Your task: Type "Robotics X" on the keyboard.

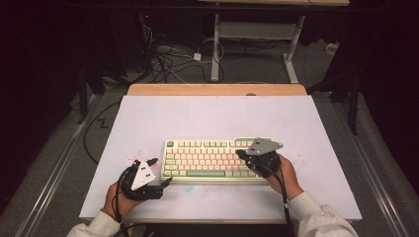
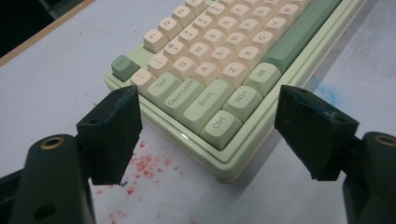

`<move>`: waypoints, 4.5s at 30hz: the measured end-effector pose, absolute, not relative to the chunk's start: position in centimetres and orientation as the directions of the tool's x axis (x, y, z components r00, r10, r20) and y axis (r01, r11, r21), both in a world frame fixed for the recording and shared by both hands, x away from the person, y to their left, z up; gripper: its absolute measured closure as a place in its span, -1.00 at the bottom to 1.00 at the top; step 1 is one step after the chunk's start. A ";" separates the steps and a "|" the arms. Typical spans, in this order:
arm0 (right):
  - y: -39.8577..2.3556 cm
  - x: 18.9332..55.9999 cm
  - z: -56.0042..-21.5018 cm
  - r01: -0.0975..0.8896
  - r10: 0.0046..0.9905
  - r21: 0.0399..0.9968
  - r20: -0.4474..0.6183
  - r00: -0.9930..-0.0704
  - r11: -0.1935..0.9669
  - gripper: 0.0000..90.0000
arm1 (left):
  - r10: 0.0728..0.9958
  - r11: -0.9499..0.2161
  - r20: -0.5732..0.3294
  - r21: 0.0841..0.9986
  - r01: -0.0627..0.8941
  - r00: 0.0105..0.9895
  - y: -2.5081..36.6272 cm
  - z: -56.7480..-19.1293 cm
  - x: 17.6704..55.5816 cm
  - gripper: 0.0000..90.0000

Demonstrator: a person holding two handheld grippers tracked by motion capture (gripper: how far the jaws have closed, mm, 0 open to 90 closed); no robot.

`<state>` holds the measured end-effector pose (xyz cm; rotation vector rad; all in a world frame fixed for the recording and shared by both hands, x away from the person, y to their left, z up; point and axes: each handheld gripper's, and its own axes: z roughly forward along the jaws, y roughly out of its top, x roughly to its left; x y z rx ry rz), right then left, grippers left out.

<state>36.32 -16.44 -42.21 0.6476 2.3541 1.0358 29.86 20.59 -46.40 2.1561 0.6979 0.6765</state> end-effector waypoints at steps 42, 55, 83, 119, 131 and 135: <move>-11.5 39.5 -44.8 0.257 0.521 0.646 -0.256 -0.814 0.719 1.00 | 0.646 -0.584 0.230 0.763 0.277 0.728 20.5 -47.2 29.9 -0.50; -12.7 38.6 -43.8 0.249 0.557 0.721 -0.225 -0.799 0.647 1.00 | 0.646 -0.582 0.232 0.765 0.274 0.727 20.4 -47.2 30.0 -0.50; -14.7 36.2 -42.0 0.180 0.587 0.817 -0.221 -0.779 0.547 -0.02 | 0.655 -0.573 0.233 0.774 0.271 0.719 20.3 -46.9 30.0 -0.50; -21.0 30.8 -42.3 0.093 0.628 0.856 -0.294 -0.720 0.508 -0.50 | 0.574 -0.555 0.121 0.785 0.277 0.810 18.2 -44.2 32.3 0.95; -21.9 30.3 -42.5 0.100 0.640 0.856 -0.296 -0.709 0.507 -0.50 | 0.543 -0.579 0.100 0.763 0.286 0.834 15.7 -43.9 33.6 0.95; -21.8 30.4 -42.6 0.105 0.639 0.854 -0.295 -0.711 0.510 -0.50 | 0.528 -0.596 0.108 0.753 0.277 0.842 14.4 -43.9 34.1 0.95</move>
